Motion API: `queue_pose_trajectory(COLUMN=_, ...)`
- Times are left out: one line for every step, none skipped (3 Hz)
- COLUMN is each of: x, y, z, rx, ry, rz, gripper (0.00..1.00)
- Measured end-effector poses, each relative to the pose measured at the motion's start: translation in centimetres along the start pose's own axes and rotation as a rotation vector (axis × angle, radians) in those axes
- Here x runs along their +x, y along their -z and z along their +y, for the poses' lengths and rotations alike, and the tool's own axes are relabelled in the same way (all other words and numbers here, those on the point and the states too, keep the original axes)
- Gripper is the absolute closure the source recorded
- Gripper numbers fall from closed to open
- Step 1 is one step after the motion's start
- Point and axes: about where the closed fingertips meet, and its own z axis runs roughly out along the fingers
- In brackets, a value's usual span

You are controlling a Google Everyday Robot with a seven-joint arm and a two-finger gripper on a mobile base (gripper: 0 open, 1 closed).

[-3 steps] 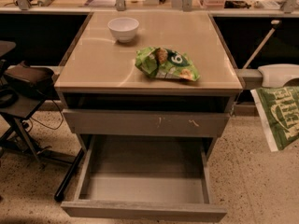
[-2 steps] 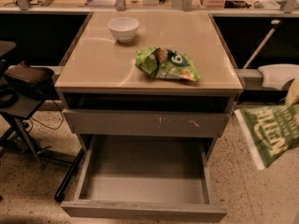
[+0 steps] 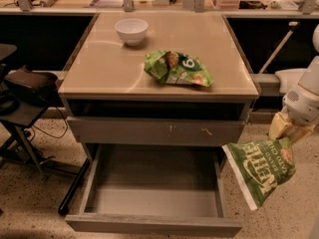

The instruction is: Place green jalapeno chip bag into middle drawer

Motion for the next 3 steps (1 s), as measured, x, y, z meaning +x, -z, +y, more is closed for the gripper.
queue_pose_trajectory(x=-0.2, y=-1.8, z=-0.4, rx=-0.046, ry=-0.003, rz=-0.002, gripper=1.00)
queue_pose_trajectory(x=1.4, y=-5.3, z=3.3, rx=-0.215, ry=0.099, rz=-0.001, gripper=1.00)
queue_pose_trajectory(x=2.8, y=-5.9, z=6.2, rx=-0.420, ry=0.207, rz=-0.113, gripper=1.00)
